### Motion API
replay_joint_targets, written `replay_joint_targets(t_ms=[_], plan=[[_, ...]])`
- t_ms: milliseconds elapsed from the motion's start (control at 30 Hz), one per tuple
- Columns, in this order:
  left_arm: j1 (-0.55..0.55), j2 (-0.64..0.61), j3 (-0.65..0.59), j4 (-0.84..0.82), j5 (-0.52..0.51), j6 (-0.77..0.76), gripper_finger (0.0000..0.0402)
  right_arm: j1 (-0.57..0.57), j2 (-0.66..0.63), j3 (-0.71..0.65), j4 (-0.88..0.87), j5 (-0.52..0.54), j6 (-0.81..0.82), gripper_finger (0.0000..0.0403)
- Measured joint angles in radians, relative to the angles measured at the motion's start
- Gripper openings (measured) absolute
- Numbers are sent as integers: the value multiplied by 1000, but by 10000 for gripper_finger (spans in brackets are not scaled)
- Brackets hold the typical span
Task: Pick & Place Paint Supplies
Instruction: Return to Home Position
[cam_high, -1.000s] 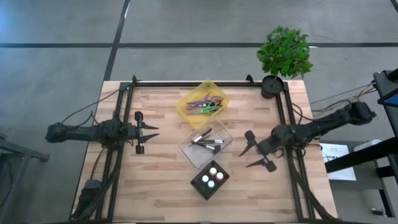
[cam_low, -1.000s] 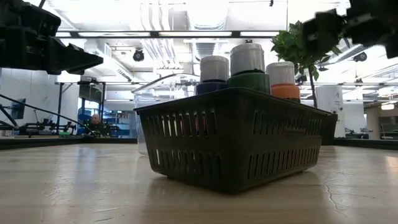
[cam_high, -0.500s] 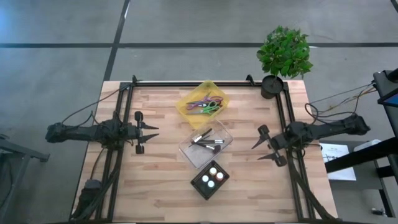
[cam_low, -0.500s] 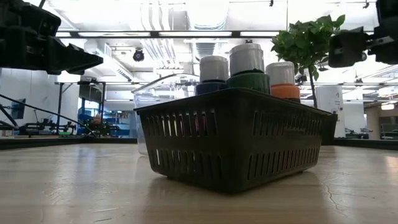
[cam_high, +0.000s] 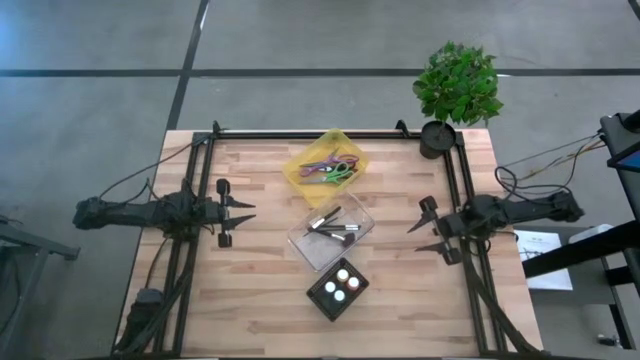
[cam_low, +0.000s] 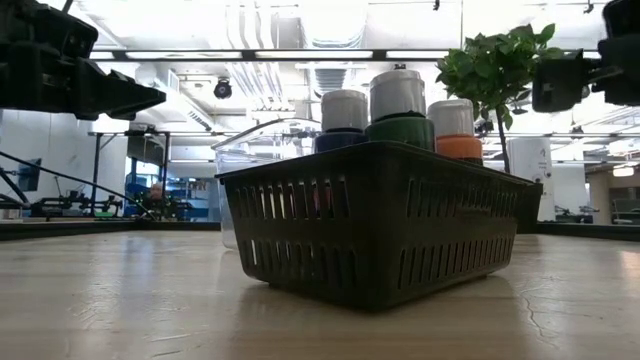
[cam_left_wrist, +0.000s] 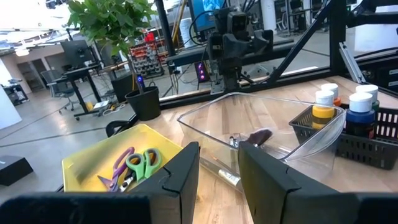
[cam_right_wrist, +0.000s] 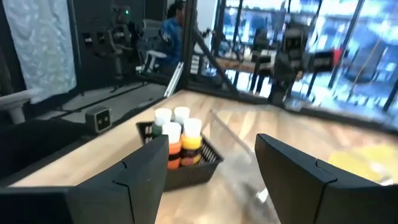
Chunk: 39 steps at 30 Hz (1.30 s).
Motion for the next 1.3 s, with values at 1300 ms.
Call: replay_joint_targets(t_ms=[1300], plan=[[0, 0, 0, 0, 0, 0, 118, 1, 194, 0, 1, -2, 170, 239]])
